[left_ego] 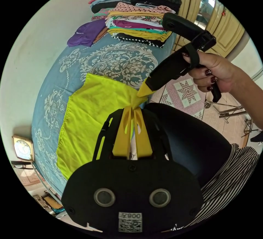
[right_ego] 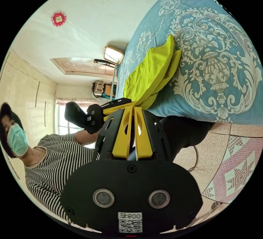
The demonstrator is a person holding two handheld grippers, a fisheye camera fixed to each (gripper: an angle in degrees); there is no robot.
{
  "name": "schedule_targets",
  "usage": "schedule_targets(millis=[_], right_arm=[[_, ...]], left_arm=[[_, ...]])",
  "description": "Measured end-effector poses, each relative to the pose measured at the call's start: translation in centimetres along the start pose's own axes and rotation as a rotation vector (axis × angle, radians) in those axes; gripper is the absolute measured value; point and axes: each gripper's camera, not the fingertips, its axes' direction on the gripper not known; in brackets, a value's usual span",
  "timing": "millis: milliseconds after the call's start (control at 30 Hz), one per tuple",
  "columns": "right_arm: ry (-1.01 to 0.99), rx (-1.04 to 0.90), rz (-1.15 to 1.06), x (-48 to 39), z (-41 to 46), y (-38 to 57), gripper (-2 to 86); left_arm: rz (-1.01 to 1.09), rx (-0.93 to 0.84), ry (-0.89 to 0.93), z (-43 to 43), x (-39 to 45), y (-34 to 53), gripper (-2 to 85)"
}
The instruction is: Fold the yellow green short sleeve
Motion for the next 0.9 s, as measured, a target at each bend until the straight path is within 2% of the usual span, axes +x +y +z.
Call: schedule_targets(millis=[267,367,533,900], right_arm=[[-0.048,0.228,0.135,5.4,-3.1,-1.7,3.3],[-0.029,0.238,0.213,7.4,-2.4,-4.3,7.7],[-0.025,0.243,0.287,9.0,-0.7,-8.8,10.4],[0.014,0.22,0.332,9.2,1.9,-17.1,9.1]], left_arm=[[-0.131,0.04,0.091,-1.2,-2.8,-2.8,1.2],[-0.115,0.031,0.088,-1.2,-2.7,-3.9,1.1],[-0.096,0.019,0.089,-1.1,-2.9,-4.9,1.1],[-0.101,0.017,0.138,-0.4,-5.4,-4.0,1.0]])
